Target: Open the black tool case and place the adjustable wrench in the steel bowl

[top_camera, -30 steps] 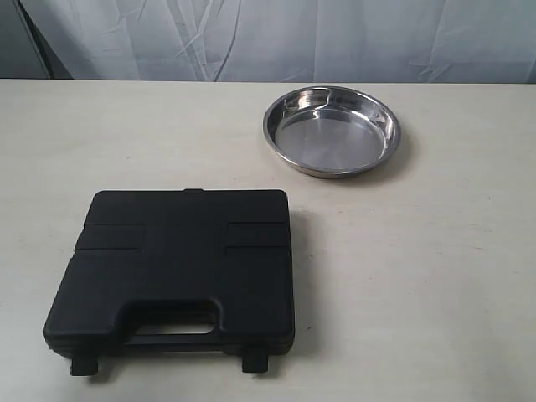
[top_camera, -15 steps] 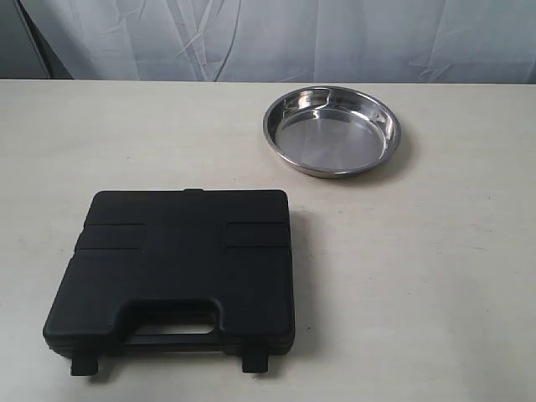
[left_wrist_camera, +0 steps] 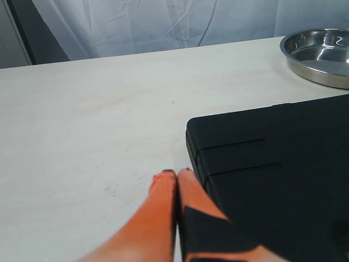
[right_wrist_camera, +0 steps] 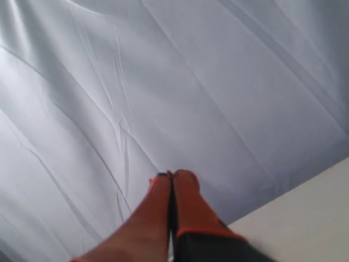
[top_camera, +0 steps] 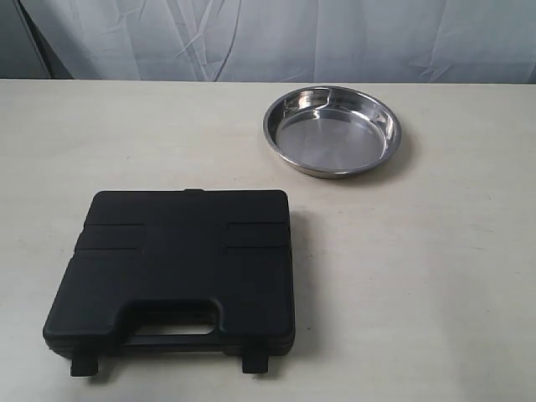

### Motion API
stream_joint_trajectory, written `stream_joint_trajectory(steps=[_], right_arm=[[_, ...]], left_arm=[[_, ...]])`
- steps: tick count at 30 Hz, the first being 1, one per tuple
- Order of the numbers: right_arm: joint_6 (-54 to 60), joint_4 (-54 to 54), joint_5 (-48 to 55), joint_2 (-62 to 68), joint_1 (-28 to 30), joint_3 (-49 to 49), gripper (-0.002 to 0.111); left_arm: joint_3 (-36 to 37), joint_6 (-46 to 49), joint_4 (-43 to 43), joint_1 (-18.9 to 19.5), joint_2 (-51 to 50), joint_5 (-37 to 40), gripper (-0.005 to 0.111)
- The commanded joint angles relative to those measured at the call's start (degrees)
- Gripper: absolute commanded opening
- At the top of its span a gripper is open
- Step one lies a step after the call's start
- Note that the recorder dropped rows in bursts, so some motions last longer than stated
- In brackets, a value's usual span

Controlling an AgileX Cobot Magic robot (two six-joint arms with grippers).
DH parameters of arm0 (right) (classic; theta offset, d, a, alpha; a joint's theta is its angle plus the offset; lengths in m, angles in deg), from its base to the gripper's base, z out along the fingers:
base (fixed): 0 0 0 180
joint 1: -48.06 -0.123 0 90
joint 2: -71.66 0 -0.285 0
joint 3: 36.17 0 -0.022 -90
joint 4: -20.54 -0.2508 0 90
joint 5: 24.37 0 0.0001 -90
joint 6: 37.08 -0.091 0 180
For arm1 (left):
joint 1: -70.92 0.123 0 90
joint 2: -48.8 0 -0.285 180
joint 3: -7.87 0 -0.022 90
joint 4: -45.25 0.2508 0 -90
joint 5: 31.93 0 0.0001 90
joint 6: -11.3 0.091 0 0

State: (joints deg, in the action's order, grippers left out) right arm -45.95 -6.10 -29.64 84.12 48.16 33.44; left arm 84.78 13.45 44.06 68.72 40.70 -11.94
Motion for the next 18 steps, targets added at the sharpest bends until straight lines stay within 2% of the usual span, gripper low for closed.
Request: stream_joint_trajectory(steps=[1, 3, 6, 7, 12, 15, 17, 18], right_arm=[[0.50, 12.84, 9.06, 9.38, -0.20, -8.49, -0.001], [3.67, 18.23, 16.54, 17.13, -0.20, -14.76, -0.001], [19.17, 19.22, 28.75, 31.01, -0.20, -27.12, -0.001], [27.72, 17.38, 32.26, 36.97, -0.20, -31.37, -0.001], [53.82, 2.15, 46.83, 57.07, -2.30, -50.27, -0.001], [65.21, -5.06, 54.82, 67.50, -7.69, -59.99, -0.001], [67.83, -6.45, 58.61, 73.90, -12.73, -65.21, 0.006], [68.41, -6.04, 60.07, 76.84, -15.55, -67.38, 0.013]], left_arm=[[0.30, -0.12, 0.01, -0.25, 0.32, -0.89, 0.000], [0.30, -0.12, 0.01, -0.25, 0.32, -0.89, 0.000], [0.30, -0.12, 0.01, -0.25, 0.32, -0.89, 0.000], [0.30, -0.12, 0.01, -0.25, 0.32, -0.89, 0.000], [0.30, -0.12, 0.01, -0.25, 0.32, -0.89, 0.000], [0.30, -0.12, 0.01, -0.25, 0.32, -0.89, 0.000], [0.30, -0.12, 0.01, -0.25, 0.32, -0.89, 0.000], [0.30, -0.12, 0.01, -0.25, 0.32, -0.89, 0.000]])
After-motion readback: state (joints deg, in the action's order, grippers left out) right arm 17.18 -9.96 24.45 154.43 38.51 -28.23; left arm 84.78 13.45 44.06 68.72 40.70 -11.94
